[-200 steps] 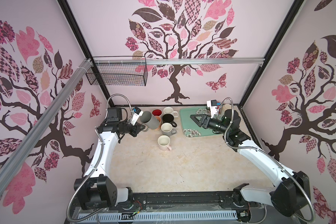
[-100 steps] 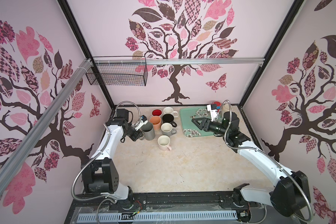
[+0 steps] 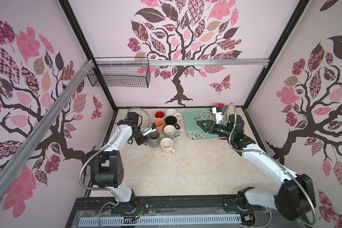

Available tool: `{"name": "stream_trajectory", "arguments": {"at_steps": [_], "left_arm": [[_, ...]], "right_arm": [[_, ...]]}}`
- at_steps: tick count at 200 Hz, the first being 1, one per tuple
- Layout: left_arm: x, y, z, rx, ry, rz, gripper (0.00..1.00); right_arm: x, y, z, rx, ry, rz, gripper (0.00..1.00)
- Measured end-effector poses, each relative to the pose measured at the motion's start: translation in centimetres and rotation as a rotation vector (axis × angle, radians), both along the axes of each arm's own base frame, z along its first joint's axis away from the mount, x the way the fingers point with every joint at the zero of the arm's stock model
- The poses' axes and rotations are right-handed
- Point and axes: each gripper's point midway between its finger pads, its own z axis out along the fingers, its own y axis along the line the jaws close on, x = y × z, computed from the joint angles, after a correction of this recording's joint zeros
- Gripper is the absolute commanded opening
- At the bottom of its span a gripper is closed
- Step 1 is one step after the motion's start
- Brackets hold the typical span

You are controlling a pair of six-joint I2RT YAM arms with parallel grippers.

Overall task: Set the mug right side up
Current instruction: 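Turn the grey mug upright and lower it beside the peach mug, left gripper, then release the grey mug with left gripper while right gripper reaches the red mug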

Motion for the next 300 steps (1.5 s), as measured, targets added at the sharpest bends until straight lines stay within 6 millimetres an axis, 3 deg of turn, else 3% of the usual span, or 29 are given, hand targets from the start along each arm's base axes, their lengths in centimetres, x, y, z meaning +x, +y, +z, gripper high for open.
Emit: {"name": "stream_trajectory", "arguments": {"at_steps": [33, 115, 158, 193, 255, 300], "left_arm": [[1.0, -0.3, -1.4, 0.009, 0.017, -0.044, 0.00], [4.0, -0.9, -1.7, 0.013, -0.054, -0.089, 0.00], [5.3, -1.1, -1.8, 0.017, -0.098, -0.095, 0.21], [7.4, -0.7, -1.1, 0.036, -0.185, -0.069, 0.42], [8.7, -0.9, 0.6, 0.023, -0.268, -0.050, 0.44], [8.6, -0.6, 4.1, 0.030, -0.345, -0.027, 0.51]], "right_arm": [[0.0, 0.0, -0.2, 0.001, 0.006, -0.001, 0.59], [0.0, -0.1, -0.5, -0.001, 0.013, -0.002, 0.58], [0.1, 0.0, -0.7, -0.002, 0.015, -0.002, 0.58], [0.4, 0.1, -1.1, -0.002, 0.025, -0.002, 0.58], [1.0, 0.2, -1.6, -0.014, 0.033, -0.009, 0.58], [4.4, -0.8, -0.4, -0.141, -0.007, -0.114, 0.60]]}}
